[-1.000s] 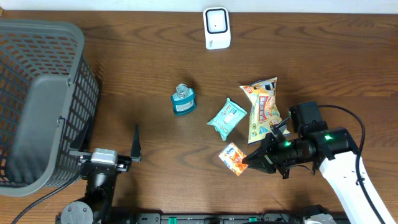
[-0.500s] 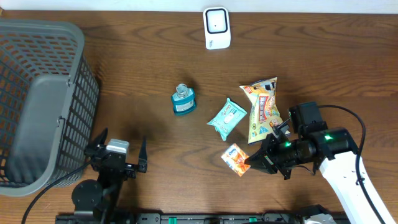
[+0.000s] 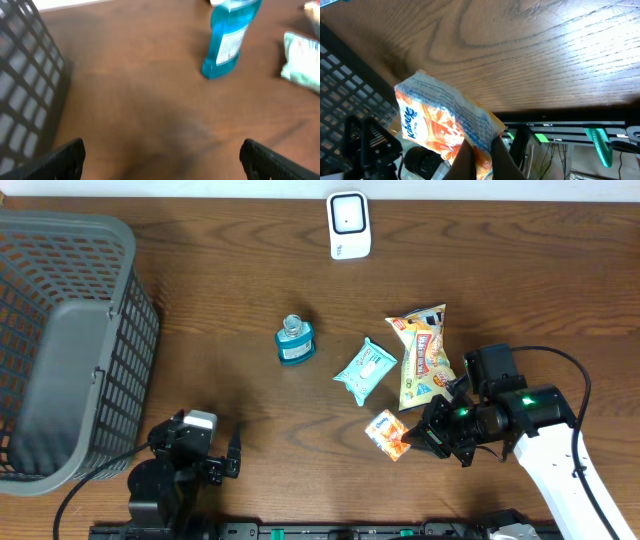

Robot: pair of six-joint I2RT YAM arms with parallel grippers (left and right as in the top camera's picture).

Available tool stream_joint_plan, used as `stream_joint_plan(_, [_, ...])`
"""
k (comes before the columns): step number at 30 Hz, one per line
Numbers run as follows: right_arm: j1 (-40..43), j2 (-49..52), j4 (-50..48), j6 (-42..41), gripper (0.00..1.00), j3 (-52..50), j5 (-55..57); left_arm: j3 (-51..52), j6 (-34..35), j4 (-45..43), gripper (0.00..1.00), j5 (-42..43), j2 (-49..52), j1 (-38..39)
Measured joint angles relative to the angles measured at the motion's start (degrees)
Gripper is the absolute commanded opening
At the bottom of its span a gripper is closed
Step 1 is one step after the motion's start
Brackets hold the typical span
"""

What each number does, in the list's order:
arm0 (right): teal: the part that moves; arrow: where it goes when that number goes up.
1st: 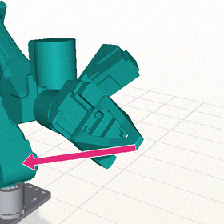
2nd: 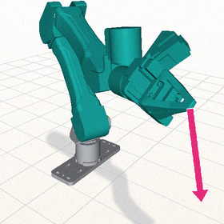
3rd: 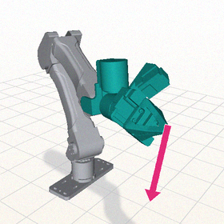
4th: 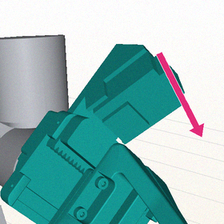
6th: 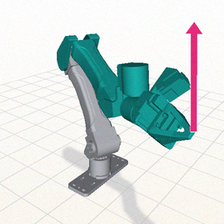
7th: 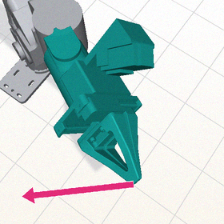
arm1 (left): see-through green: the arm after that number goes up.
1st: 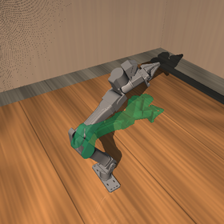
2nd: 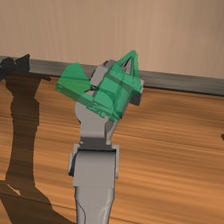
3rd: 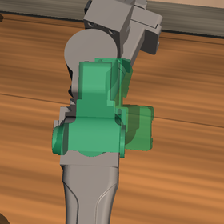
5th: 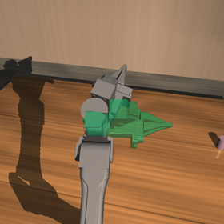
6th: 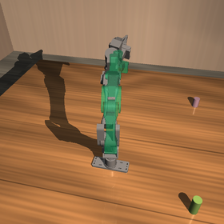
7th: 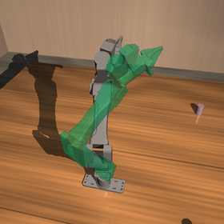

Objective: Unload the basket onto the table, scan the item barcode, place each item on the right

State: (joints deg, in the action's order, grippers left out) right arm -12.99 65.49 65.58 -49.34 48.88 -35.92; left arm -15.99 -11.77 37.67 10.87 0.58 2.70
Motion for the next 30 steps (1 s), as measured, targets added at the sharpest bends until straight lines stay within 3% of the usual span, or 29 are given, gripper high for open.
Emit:
stream_joint_plan(11, [0.02, -0.61, -0.15, 7.74, 0.01, 0.00, 5.90, 0.00, 0.00, 7.37, 0.99, 0.00, 0.00, 0.00])
stream_joint_plan(23, [0.02, -23.30, -5.33, 8.72, 0.01, 0.13, 26.86, 0.00, 0.00, 7.43, 0.99, -0.02, 0.00, 0.00])
stream_joint_plan(30, [0.02, -24.63, -12.09, 14.51, 0.01, 0.15, 34.14, 0.00, 0.00, 7.41, 0.99, -0.02, 0.00, 0.00])
